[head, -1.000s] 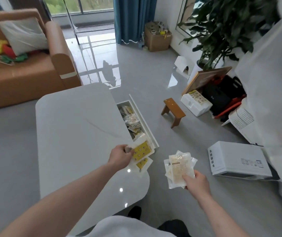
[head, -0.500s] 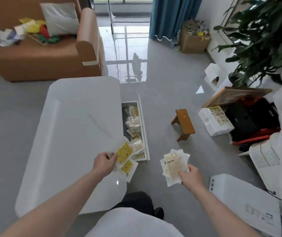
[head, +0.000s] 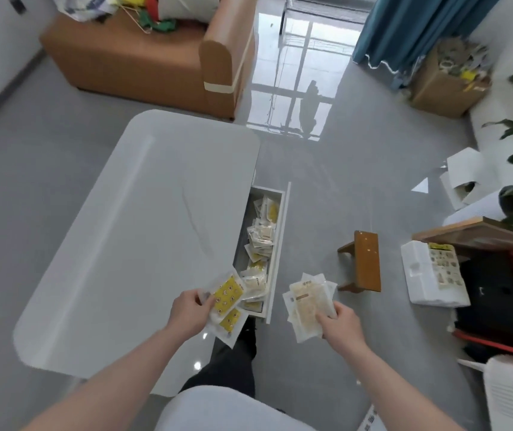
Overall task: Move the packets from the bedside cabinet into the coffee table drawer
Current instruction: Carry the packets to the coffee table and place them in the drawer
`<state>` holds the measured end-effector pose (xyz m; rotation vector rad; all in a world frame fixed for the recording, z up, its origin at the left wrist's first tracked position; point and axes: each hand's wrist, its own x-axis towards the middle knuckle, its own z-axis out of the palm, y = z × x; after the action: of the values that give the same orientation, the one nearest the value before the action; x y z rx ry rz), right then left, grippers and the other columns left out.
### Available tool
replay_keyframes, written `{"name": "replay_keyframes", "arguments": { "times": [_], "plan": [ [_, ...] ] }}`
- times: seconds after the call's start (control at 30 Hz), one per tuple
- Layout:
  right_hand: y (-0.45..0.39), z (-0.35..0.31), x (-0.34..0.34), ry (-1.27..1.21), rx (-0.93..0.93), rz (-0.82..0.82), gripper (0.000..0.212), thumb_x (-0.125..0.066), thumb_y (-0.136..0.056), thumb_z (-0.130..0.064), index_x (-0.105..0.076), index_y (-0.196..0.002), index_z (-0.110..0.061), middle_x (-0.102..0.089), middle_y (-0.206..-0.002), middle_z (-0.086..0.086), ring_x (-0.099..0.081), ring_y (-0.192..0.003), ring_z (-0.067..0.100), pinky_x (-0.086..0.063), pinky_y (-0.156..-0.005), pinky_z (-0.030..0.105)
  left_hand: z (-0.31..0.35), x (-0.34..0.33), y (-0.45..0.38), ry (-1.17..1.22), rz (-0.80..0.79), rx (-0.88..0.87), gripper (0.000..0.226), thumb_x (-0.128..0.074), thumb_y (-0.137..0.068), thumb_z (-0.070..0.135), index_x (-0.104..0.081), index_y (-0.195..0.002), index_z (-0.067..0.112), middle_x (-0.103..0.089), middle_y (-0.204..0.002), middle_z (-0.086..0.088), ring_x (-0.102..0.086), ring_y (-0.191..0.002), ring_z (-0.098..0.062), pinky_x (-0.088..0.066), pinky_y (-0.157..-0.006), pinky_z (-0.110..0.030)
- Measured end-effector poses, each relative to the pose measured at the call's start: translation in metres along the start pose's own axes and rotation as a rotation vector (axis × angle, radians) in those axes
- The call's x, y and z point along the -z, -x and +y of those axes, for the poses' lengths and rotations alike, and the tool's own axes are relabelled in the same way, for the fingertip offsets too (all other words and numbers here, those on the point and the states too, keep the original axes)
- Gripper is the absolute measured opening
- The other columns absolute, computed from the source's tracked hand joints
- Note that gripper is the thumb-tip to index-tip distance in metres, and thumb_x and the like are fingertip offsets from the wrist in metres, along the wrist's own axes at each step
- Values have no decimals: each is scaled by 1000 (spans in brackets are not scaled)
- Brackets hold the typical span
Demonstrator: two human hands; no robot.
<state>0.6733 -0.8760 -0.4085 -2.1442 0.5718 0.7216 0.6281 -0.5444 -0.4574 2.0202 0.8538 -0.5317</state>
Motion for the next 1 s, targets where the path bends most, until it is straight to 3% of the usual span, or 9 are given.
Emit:
{"name": "replay_keyframes", "arguments": {
  "times": [0.07,0.2,0.37,0.47,0.53,0.6,0.77,0.9,1.0],
  "plan": [
    [-24,-5,10,-5,-22,1,11,-65,-96,-14,-70,-90,-22,-76,-91,2,-71,-77,16,-57,-57,30,17,-9,-28,-55,-33,9,35,-70,-94,33,-66,-78,3,-70,-83,-15,-57,-64,-19,-47,-61,-32],
    [-86,-12,26,-17,-69,-17,10,-66,-96,-16,-71,-92,-24,-76,-91,-3,-73,-86,20,-65,-78,49,52,-30,-86,-193,-73,-56,35,-70,-95,30,-54,-64,23,-58,-63,6,-53,-61,-12,-38,-54,-28],
    [-169,-9,24,8,-93,-62,13,-68,-94,-17,-73,-92,-28,-78,-91,-6,-74,-86,19,-65,-79,52,70,-76,-141,-262,-94,6,33,-67,-96,33,-51,-68,30,-60,-70,10,-56,-67,-13,-37,-56,-30],
    [-233,0,10,50,-97,-94,11,-69,-93,-18,-74,-93,-29,-78,-90,-7,-75,-84,19,-64,-80,52,63,-113,-175,-299,-82,58,23,-62,-99,35,-56,-77,31,-66,-83,5,-63,-80,-21,-49,-65,-33],
    [-270,6,-2,73,-77,-127,11,-70,-93,-19,-74,-97,-28,-77,-90,-9,-74,-86,17,-64,-80,51,55,-137,-193,-314,-52,91,10,-58,-101,35,-65,-97,30,-71,-96,1,-66,-90,-25,-55,-75,-36],
    [-305,13,-15,107,-58,-153,10,-69,-93,-21,-73,-95,-30,-77,-91,-9,-73,-86,17,-64,-80,50,43,-161,-213,-320,-20,136,14,-56,-103,36,-67,-105,28,-71,-99,-1,-67,-92,-27,-57,-78,-37],
    [-357,46,-44,131,-54,-173,10,-69,-92,-22,-73,-88,-30,-77,-83,-10,-75,-78,17,-65,-75,51,4,-212,-254,-317,-24,160,27,-56,-103,38,-52,-79,28,-67,-86,-2,-63,-83,-27,-51,-68,-34],
    [-376,76,-63,138,-69,-190,13,-69,-90,-20,-73,-84,-31,-76,-80,-11,-74,-77,17,-65,-76,50,-27,-240,-278,-268,-45,158,32,-56,-102,36,-59,-75,21,-63,-74,2,-61,-77,-28,-51,-68,-37],
    [-378,96,-70,154,-103,-203,12,-67,-89,-19,-74,-85,-28,-76,-81,-8,-74,-78,19,-64,-78,51,-49,-249,-276,-334,-57,249,46,-50,-105,36,-49,-62,21,-59,-67,1,-61,-76,-31,-47,-64,-35]
  ]
}}
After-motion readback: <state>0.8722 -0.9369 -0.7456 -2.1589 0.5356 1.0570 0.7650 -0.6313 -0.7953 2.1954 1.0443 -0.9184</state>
